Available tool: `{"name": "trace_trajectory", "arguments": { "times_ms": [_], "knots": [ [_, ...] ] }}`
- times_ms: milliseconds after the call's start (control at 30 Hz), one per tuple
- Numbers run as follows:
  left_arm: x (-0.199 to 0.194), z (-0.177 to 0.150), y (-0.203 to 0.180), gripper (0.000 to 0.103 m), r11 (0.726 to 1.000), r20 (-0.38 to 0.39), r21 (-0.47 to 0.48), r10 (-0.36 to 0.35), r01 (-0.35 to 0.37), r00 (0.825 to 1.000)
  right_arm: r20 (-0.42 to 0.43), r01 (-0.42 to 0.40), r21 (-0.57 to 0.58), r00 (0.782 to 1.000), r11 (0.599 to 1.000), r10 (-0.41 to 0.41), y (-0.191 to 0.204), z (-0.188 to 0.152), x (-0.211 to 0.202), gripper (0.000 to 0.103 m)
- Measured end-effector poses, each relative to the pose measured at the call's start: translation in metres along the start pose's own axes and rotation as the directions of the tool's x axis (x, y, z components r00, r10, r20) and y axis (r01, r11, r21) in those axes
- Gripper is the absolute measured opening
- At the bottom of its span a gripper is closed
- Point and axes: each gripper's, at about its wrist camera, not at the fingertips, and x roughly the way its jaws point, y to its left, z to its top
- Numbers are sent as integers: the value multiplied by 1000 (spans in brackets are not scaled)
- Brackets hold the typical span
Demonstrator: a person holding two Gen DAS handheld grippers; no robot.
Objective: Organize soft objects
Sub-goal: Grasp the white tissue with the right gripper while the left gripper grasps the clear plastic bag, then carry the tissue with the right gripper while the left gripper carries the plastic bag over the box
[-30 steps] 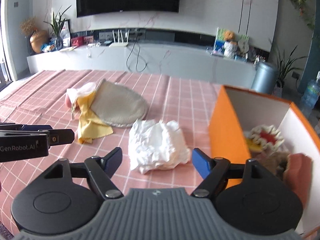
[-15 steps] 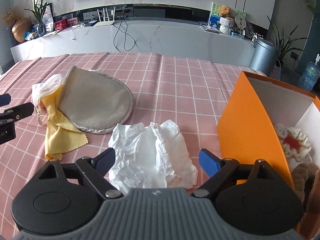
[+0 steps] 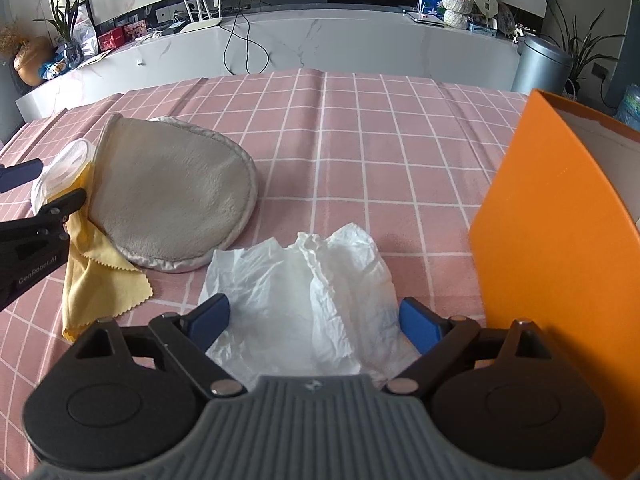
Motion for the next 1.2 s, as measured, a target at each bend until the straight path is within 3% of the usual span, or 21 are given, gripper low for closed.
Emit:
{"name": "trace_trajectory", "arguments": {
  "times_ms": [100, 200, 367, 400, 500, 933, 1033, 1200],
  "knots": [
    [-1, 2, 2, 33, 1000, -4, -13, -18, 18, 1000, 0, -7, 2, 1000, 1000, 7, 1, -3, -1, 81],
    [0, 5, 8, 23, 999, -14, -42, 3, -4, 1000, 7, -13, -29, 1000, 999, 13, 6, -4, -4, 65],
    [-8, 10, 16, 17, 996, -26, -83, 19, -21, 999, 25, 4, -142, 1000, 990, 0, 22, -6, -10, 39],
    [-11, 11, 18, 16, 996, -22, -84, 27, -29, 999, 30, 17, -160, 999, 987, -13, 24, -6, -10, 29],
    [-18, 17, 25, 13, 993, -29, -113, 26, -29, 999, 35, 21, -173, 999, 985, -15, 24, -3, -15, 17],
    [-86, 31, 52, 4, 975, 69, -220, 59, -42, 996, 136, -6, -173, 990, 985, 30, 27, -4, -77, 15],
    [-97, 33, 62, 4, 957, 55, -291, 12, 5, 998, 165, -11, -174, 986, 985, 40, 25, -7, -94, 15],
    [-121, 20, 64, 4, 909, 42, -393, -134, 139, 990, 190, -26, -166, 980, 986, 58, 18, -19, -116, 15]
  ]
}}
